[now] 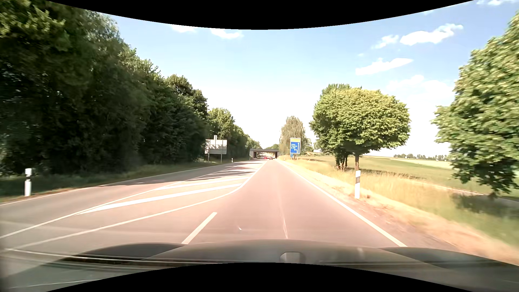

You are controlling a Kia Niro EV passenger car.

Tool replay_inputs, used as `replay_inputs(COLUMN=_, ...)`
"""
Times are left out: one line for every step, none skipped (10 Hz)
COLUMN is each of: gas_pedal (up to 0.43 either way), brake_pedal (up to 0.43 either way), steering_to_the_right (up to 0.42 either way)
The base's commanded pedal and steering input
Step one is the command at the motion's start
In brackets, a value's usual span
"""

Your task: Follow the waypoints while adhering to traffic rules and regulations

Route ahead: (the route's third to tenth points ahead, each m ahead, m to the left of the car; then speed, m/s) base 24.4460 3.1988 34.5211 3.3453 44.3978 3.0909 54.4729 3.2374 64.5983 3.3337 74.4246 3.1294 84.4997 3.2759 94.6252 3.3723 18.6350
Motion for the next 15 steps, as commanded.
replay_inputs(gas_pedal=0.020, brake_pedal=0.006, steering_to_the_right=0.002)
replay_inputs(gas_pedal=0.020, brake_pedal=0.006, steering_to_the_right=0.002)
replay_inputs(gas_pedal=0.028, brake_pedal=0.006, steering_to_the_right=0.002)
replay_inputs(gas_pedal=0.039, brake_pedal=0.006, steering_to_the_right=0.002)
replay_inputs(gas_pedal=0.047, brake_pedal=0.006, steering_to_the_right=-0.001)
replay_inputs(gas_pedal=0.047, brake_pedal=0.006, steering_to_the_right=-0.002)
replay_inputs(gas_pedal=0.047, brake_pedal=0.006, steering_to_the_right=0.000)
replay_inputs(gas_pedal=0.047, brake_pedal=0.006, steering_to_the_right=0.000)
replay_inputs(gas_pedal=0.047, brake_pedal=0.006, steering_to_the_right=0.000)
replay_inputs(gas_pedal=0.047, brake_pedal=0.006, steering_to_the_right=0.000)
replay_inputs(gas_pedal=0.047, brake_pedal=0.006, steering_to_the_right=0.001)
replay_inputs(gas_pedal=0.059, brake_pedal=0.006, steering_to_the_right=0.002)
replay_inputs(gas_pedal=0.059, brake_pedal=0.006, steering_to_the_right=0.004)
replay_inputs(gas_pedal=0.067, brake_pedal=0.006, steering_to_the_right=0.003)
replay_inputs(gas_pedal=0.087, brake_pedal=0.006, steering_to_the_right=0.003)
